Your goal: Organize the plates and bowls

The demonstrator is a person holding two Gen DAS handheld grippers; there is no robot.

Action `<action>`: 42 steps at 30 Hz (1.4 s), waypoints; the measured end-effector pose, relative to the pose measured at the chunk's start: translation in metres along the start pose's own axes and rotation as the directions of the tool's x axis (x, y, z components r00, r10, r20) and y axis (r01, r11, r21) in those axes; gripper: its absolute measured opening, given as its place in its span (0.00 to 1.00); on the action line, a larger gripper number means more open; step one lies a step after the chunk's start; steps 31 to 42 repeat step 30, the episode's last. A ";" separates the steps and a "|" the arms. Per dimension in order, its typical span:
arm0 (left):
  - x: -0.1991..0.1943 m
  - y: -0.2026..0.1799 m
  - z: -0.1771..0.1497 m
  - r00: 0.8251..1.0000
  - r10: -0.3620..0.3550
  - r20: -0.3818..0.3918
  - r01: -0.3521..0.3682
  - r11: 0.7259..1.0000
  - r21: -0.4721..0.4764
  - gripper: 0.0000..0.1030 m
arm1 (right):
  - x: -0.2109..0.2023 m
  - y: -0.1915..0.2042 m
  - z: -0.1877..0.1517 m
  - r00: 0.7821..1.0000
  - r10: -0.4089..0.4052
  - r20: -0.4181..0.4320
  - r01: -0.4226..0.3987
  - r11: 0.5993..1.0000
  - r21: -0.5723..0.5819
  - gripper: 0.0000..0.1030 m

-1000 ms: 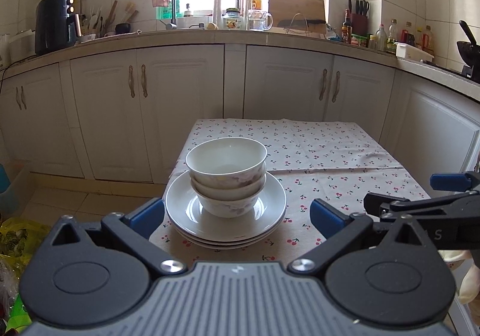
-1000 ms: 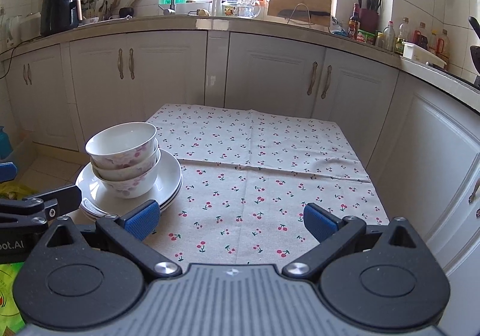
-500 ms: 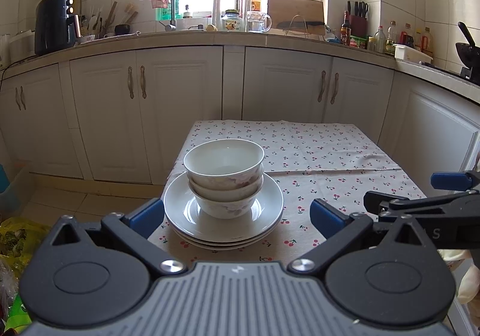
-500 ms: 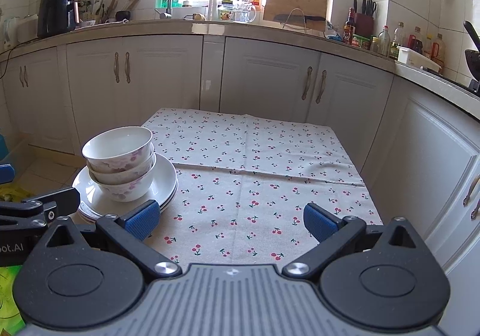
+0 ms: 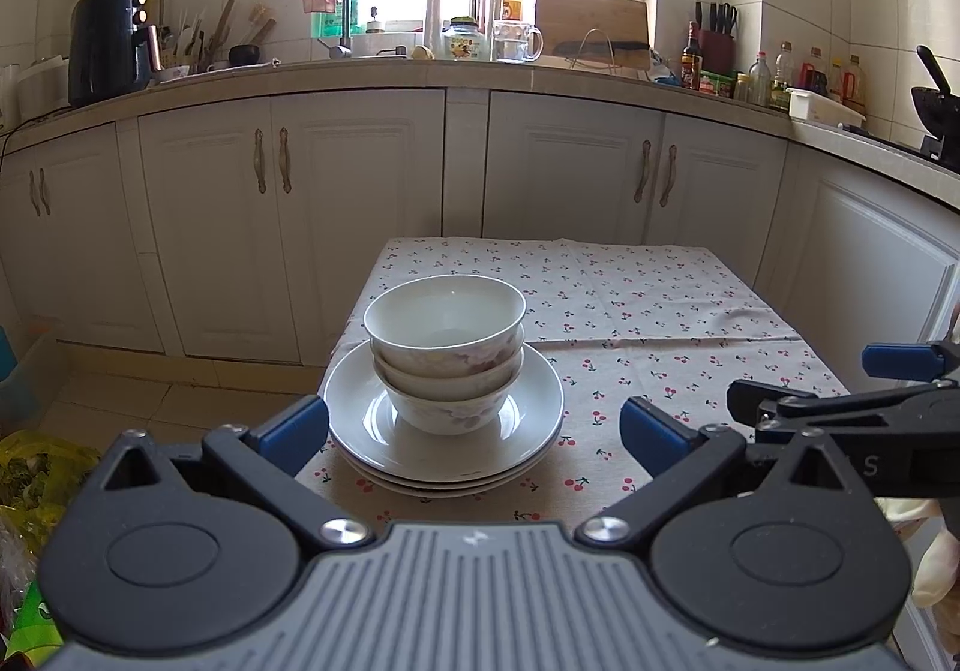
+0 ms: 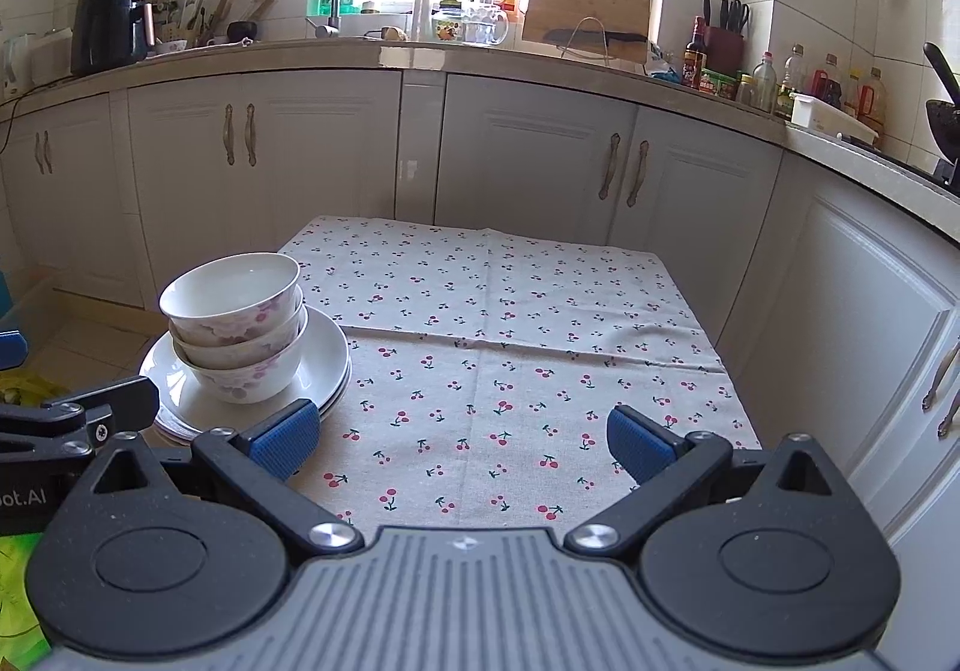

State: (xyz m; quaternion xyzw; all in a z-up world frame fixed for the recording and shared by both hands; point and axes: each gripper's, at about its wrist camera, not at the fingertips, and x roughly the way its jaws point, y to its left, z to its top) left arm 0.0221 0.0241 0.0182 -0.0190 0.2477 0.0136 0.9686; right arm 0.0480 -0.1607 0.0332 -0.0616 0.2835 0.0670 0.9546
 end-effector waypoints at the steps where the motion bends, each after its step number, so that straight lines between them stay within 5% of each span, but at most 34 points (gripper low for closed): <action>1: 0.000 0.000 0.000 1.000 0.000 -0.001 0.000 1.000 -0.001 0.99 | 0.000 0.000 0.000 1.000 -0.002 0.000 0.002 1.000 0.000 1.00; 42: 0.000 -0.003 -0.001 1.000 -0.004 -0.001 0.004 1.000 -0.011 0.99 | -0.003 0.001 0.001 1.000 -0.016 0.009 0.016 1.000 -0.001 1.00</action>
